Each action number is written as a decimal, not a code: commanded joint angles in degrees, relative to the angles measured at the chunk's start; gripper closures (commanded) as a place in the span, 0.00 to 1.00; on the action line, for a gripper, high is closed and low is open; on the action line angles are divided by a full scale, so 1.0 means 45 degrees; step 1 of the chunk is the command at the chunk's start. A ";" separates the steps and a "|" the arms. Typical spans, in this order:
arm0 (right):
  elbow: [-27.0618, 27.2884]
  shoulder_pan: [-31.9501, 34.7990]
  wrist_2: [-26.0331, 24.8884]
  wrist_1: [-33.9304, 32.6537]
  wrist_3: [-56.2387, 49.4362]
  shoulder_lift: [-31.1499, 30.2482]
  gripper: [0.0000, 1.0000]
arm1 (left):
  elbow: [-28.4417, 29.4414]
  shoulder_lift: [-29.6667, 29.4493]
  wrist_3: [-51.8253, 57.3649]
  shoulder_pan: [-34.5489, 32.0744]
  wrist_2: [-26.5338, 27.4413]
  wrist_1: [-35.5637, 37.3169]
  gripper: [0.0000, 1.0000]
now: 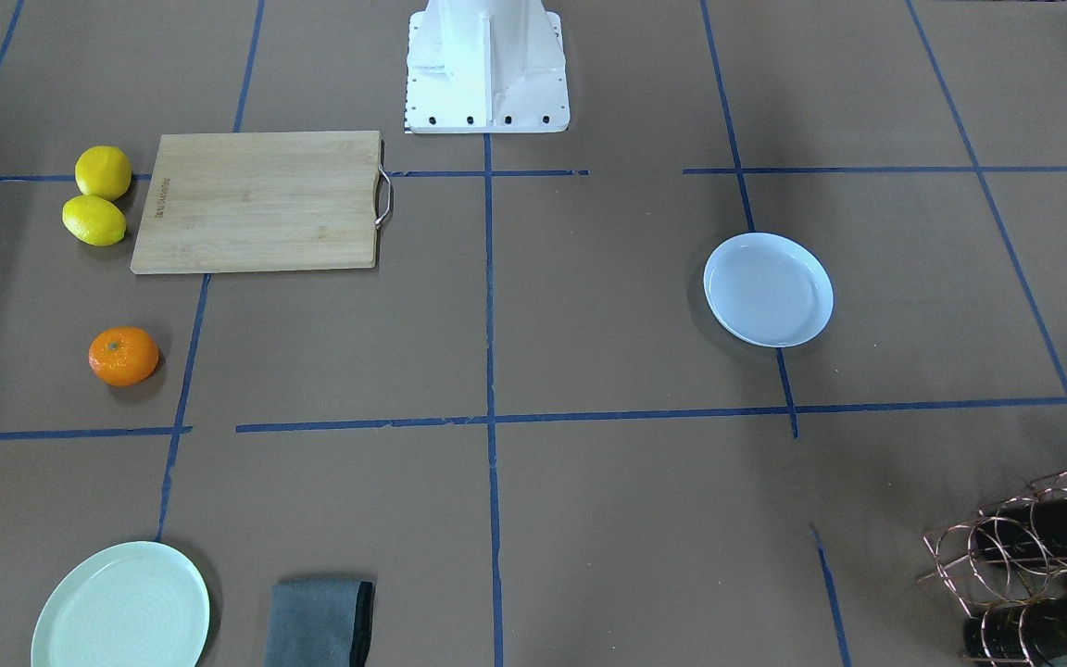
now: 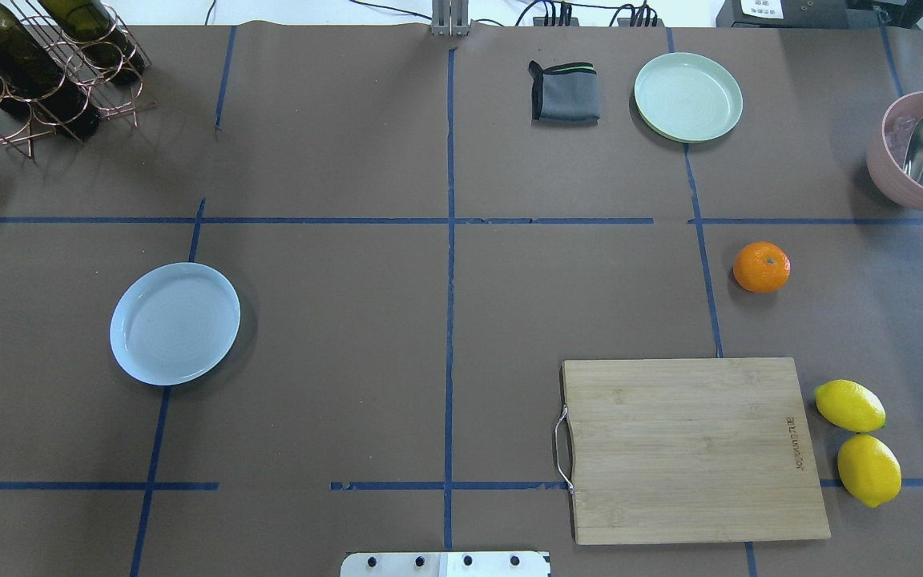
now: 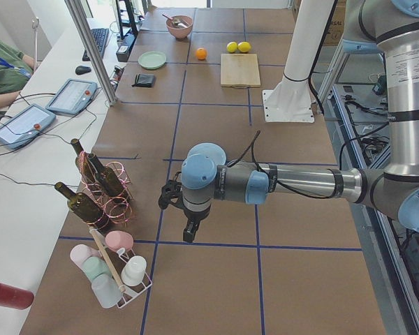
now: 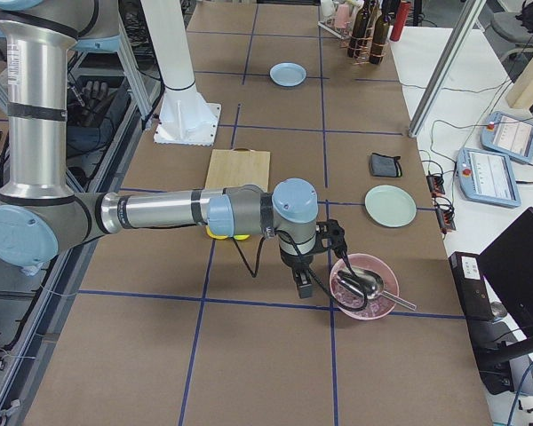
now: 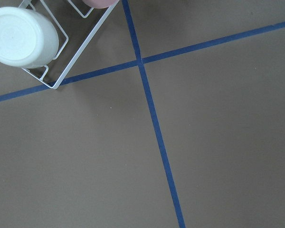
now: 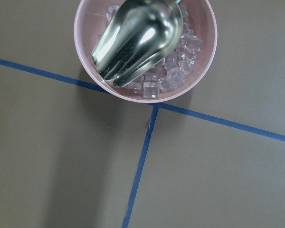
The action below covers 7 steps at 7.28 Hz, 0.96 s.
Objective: Pick orange to plate
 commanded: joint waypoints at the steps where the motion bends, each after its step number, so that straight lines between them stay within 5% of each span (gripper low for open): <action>1: -0.0029 -0.0009 0.0552 0.0316 -0.0012 -0.0062 0.00 | 0.0545 -0.1116 -0.0072 0.0002 0.0046 -0.2473 0.00; 4: -0.0593 -0.0009 0.0611 0.1620 -0.0050 -0.0277 0.00 | 0.0707 -0.0930 -0.1106 -0.0018 -0.0013 -0.6503 0.00; 5: -0.0614 -0.0009 0.0650 0.2127 -0.0012 -0.0316 0.00 | 0.0763 -0.0385 -0.1397 0.0504 -0.0284 -0.9276 0.00; 7: -0.0634 -0.0009 0.0632 0.2171 -0.0012 -0.0452 0.00 | 0.0531 -0.0301 -0.5671 0.3388 -0.0288 -0.9615 0.00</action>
